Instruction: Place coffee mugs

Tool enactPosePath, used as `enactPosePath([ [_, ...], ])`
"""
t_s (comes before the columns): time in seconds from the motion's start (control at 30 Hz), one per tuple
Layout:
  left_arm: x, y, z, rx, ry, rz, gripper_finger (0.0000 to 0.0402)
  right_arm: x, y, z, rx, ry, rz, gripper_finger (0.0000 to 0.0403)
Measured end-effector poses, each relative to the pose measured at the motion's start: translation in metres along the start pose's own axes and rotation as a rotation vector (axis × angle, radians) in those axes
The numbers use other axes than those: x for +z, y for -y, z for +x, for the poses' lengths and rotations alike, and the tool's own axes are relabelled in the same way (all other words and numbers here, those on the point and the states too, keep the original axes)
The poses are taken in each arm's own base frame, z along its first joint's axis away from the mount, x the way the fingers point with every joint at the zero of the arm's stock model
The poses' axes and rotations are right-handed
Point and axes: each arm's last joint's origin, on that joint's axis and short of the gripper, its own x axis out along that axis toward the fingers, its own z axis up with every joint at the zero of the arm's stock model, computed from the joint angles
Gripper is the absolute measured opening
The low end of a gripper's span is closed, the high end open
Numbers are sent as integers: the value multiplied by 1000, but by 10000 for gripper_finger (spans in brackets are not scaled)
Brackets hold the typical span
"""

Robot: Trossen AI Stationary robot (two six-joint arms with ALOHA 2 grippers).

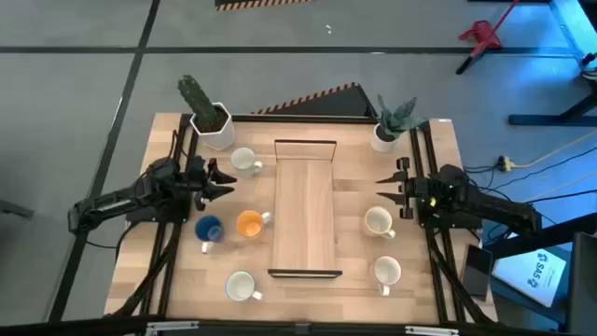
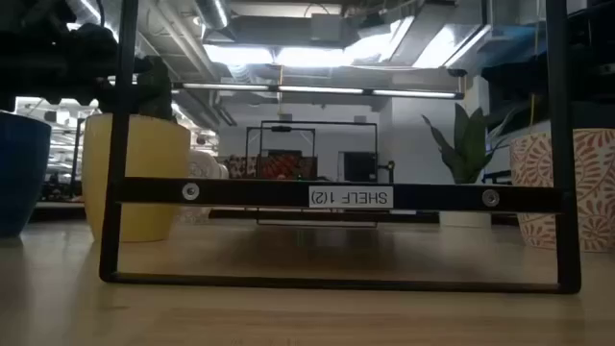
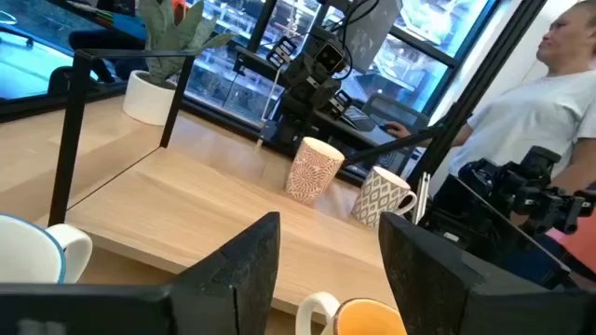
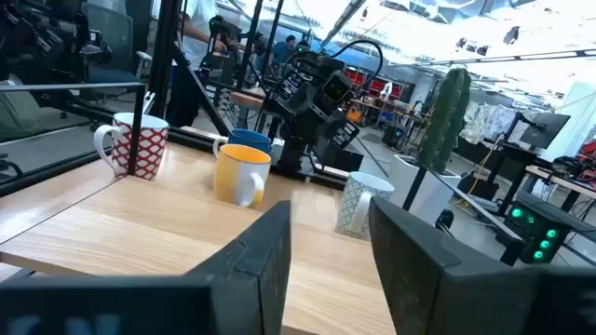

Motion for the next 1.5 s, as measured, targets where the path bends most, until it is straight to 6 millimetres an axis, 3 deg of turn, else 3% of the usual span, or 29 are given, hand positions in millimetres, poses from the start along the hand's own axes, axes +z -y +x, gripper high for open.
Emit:
enactPosePath([
  [1.5,0,0,0,0,0,0,179,1,1,0,-13,5,16,134],
])
